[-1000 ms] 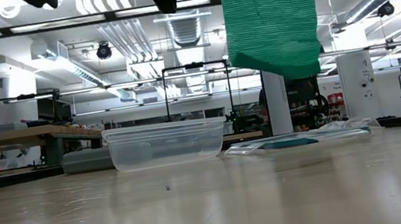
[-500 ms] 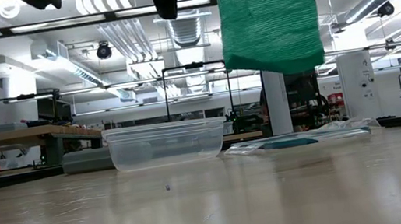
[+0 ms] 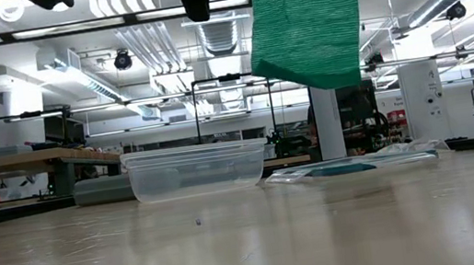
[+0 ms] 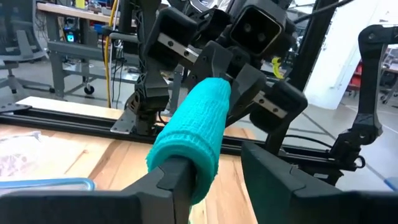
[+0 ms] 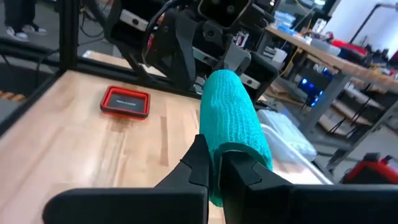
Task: Roll bandage
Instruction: Roll the blue bandage
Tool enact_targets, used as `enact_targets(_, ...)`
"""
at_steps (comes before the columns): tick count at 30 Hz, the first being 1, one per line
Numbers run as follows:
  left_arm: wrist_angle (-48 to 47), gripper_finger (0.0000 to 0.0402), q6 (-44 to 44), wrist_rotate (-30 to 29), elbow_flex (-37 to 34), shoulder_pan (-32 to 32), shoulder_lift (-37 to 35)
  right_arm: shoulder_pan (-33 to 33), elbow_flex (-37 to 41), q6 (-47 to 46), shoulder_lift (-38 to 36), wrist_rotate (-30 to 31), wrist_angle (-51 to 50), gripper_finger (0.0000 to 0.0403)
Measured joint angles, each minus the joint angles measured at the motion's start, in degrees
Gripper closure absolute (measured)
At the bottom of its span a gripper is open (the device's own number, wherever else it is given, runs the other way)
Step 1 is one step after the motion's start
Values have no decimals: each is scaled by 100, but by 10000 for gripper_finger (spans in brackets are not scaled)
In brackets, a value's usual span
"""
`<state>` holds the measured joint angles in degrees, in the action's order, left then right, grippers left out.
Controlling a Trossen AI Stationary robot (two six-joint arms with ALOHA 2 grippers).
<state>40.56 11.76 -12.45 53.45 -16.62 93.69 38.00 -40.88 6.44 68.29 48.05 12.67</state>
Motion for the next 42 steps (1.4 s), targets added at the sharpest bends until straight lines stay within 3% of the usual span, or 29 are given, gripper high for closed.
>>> enact_targets(4,2,286,32,-1,0,0,-3,0,0,400,2,43,-9,398)
enact_targets(17,-197,308,-39,-82,20,67,-23,191,7,1692,22,1044,-18,399)
enact_targets(33,-986,289,50,-334,26,160,-253,210,23,1159,-76,1268,564,399)
enact_targets(37,-1530,293,8,-295,-7,162,-256,213,0,1142,-175,1386,858,399)
enact_targets(42,-1519,307,144,-374,-7,168,-297,281,2,1159,-321,1235,966,399)
